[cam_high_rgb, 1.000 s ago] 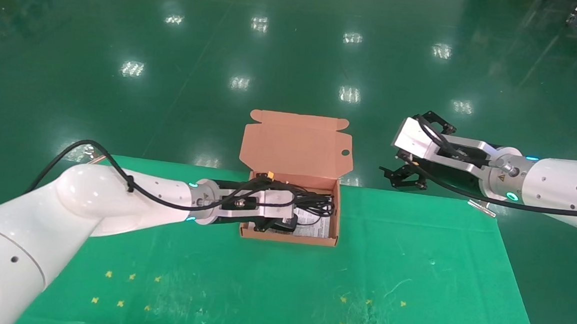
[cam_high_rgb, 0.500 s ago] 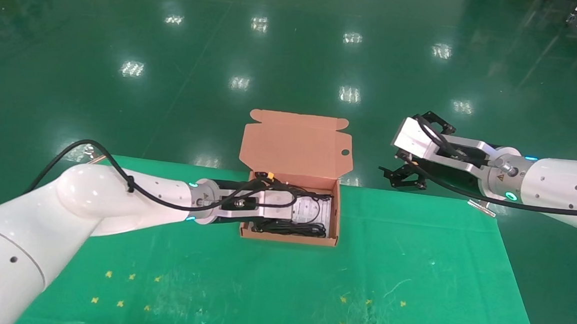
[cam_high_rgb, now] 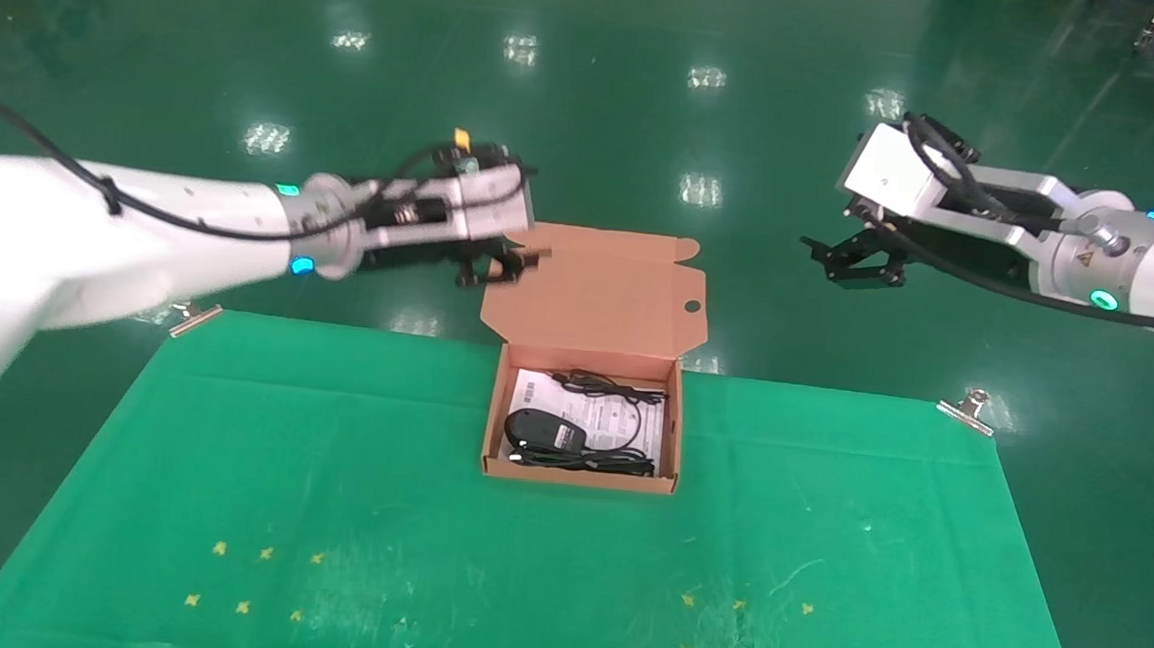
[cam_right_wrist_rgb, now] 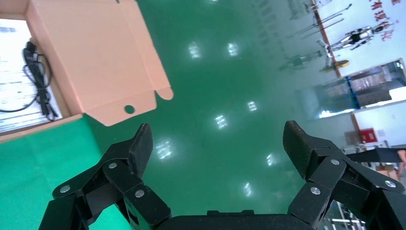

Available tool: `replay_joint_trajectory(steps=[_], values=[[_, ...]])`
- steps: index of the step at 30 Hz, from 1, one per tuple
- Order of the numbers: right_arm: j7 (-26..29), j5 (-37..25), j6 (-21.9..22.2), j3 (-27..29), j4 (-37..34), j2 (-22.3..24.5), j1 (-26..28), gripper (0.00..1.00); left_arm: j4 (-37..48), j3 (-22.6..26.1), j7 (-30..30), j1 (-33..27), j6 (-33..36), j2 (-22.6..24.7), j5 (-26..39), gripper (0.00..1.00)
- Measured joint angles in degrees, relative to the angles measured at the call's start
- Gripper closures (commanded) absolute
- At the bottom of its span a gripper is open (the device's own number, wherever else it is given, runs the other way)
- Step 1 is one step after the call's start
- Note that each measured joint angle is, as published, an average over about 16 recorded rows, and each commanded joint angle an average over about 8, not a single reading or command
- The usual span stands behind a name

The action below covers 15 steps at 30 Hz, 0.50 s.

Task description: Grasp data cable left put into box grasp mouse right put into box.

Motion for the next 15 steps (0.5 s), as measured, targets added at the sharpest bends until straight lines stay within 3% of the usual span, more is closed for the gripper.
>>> replay_joint_trajectory(steps=[7,15], values=[[-0.65,3.28,-3.98,3.30,0.91,0.85,-2.00,0.00,-3.52,-3.03,-3.02,1.74,3.29,-3.22,-2.77,0.00],[-1.76,10.43,-11.73,10.09,2.57,2.26,-7.28,0.00,-9.44,-8.25,-7.99,6.55,9.93,-8.34,-7.53,0.00]])
